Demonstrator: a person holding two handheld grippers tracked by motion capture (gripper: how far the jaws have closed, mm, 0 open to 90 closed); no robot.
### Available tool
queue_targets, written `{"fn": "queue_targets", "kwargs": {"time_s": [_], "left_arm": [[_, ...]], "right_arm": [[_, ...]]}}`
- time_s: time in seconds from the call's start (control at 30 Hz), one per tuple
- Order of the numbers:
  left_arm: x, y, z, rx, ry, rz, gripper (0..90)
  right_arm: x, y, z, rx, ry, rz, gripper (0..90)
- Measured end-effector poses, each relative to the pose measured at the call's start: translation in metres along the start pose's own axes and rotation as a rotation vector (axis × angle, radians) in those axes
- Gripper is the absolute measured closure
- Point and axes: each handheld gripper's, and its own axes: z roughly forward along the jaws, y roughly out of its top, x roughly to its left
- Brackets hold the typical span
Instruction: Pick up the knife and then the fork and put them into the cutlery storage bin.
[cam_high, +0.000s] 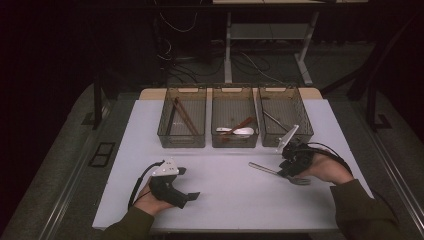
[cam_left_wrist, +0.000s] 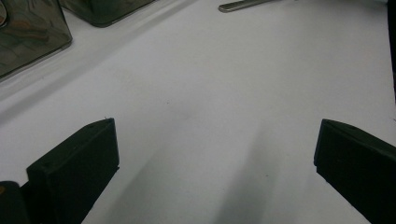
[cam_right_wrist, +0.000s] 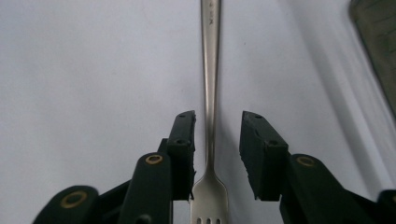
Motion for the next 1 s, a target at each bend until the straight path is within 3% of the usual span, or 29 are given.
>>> {"fn": "queue_targets", "kwargs": {"time_s": [0.43,1.0], "left_arm": [[0.0,0.0,0.001,0.008,-0.003,0.003,0.0],[-0.001,0.0,0.001,0.011,-0.006,0.007,0.0]], "right_arm": [[0.005,0.006,0.015,0.109,-0.006,-0.047,74.7],[0.006,0.009,0.016,0.132,-0.024,-0.068,83.2]]}}
